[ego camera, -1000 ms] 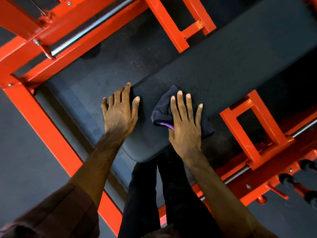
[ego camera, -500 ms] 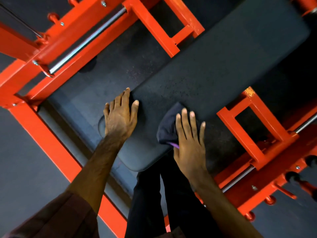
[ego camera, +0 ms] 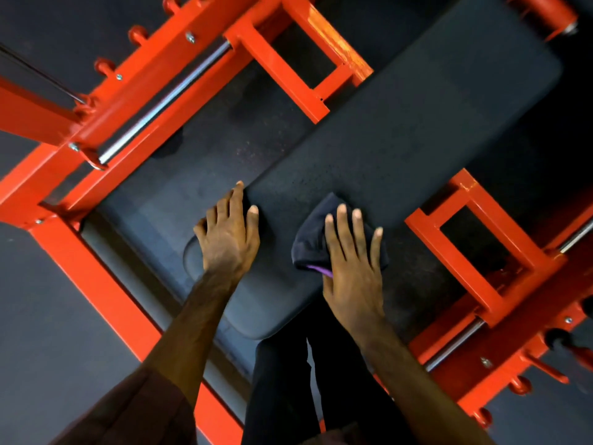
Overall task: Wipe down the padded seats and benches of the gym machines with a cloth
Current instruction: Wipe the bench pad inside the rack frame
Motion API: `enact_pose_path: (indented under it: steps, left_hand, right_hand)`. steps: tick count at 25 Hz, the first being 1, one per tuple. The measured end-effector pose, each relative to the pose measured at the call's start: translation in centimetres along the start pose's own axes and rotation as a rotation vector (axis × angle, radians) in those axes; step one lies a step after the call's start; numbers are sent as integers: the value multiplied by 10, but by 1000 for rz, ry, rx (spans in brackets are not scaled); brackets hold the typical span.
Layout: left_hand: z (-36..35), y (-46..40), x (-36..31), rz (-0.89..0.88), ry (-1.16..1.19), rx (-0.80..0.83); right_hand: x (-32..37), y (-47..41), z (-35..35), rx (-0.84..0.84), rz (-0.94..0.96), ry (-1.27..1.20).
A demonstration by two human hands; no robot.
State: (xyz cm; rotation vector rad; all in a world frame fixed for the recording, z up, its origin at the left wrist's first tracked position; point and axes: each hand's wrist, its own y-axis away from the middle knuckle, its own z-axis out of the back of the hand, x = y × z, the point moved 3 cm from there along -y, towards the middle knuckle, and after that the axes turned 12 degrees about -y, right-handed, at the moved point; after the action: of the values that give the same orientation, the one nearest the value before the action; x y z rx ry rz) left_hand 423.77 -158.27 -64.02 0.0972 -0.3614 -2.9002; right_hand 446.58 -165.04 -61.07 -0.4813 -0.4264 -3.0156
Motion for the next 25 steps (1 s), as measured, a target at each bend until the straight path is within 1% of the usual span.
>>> enact_pose_path:
  steps: [2,4,6,8,11,12,14,15,17,19,20,21,23,24,25]
  left_hand:
    - [0,-2,-2,18,11,6]
    - [1,-4,-2,16,0,-11]
    - [1,-5,2,-4,11,0]
    - [2,-5,4,-16,38,19]
    - [7,-6,6,-24,73,35]
    - [7,-6,6,-27,79,37]
    - [6,-6,7,-37,74,26]
    - [5,-7,7,-37,70,29]
    - [4,-9,9,-14,63,45]
    - [4,-10,6,7,80,49]
    - [4,-10,6,10,103,47]
    - [5,-10,7,4,125,43]
    - [6,-7,8,-36,123,27]
    - [6,-6,8,-47,103,15]
    - [7,-6,8,-48,83,7]
  right_hand:
    - [8,-16,1,-5,37,2]
    - [28,-65,4,-41,109,-14]
    - [43,-101,5,-53,136,-12]
    - [45,-103,1,-52,151,-20]
    - [35,-59,-8,-11,228,30]
    - [34,-56,-9,-7,251,37]
    - [42,-83,-7,-35,308,31]
    - [48,-104,-4,-56,313,20]
    - [58,-140,4,-90,261,-14]
    - [60,-147,4,-120,162,-47]
    - [62,-138,-1,-113,156,-39]
    - [65,-126,-6,-89,213,-12]
    - [60,-121,-5,-46,405,48]
    - [53,-134,-1,-49,458,68]
    - [46,-152,6,-85,443,63]
